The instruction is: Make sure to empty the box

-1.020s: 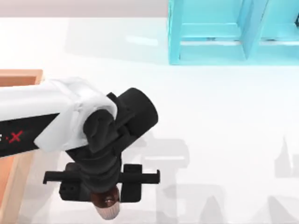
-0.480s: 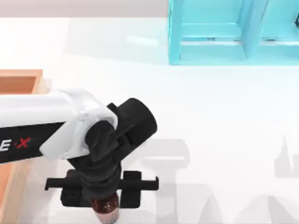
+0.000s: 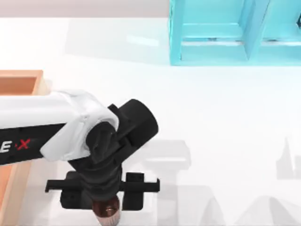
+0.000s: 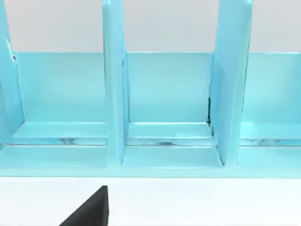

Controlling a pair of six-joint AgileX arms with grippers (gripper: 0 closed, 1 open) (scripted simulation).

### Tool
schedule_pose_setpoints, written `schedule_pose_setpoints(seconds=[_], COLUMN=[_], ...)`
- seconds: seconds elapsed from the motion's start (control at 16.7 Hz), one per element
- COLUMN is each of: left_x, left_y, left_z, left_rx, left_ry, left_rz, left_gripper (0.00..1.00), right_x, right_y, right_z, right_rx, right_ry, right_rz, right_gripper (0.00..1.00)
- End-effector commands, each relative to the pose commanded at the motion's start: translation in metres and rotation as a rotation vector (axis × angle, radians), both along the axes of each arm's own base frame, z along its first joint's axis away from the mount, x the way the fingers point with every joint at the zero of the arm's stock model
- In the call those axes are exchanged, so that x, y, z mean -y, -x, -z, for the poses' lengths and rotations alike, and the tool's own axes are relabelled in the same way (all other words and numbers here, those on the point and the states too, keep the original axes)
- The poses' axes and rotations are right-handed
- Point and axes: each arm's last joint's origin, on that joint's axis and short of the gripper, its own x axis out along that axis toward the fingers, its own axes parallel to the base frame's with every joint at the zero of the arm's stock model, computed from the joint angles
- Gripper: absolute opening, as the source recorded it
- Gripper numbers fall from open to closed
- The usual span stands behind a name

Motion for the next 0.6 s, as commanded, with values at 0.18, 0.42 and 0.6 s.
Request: schedule_pose_setpoints(seconds=[0.18,0.42,0.6], left_x=[0.0,0.0,0.0], left_y=[0.0,0.0,0.0], left_z=[0.0,0.0,0.0], left_rx=[0.0,0.0,0.0], left_ry=[0.0,0.0,0.0], left_rz=[0.0,0.0,0.0], left_gripper=[0.98,1.0,1.0], right_x=[0.0,0.0,0.0], right_y=[0.0,0.0,0.0], right_z=[0.0,0.0,0.0], right_rx=[0.0,0.0,0.0], right_ry=[0.0,0.0,0.0], right_rz=[0.0,0.0,0.0], right_gripper=[1.0,1.0,1.0])
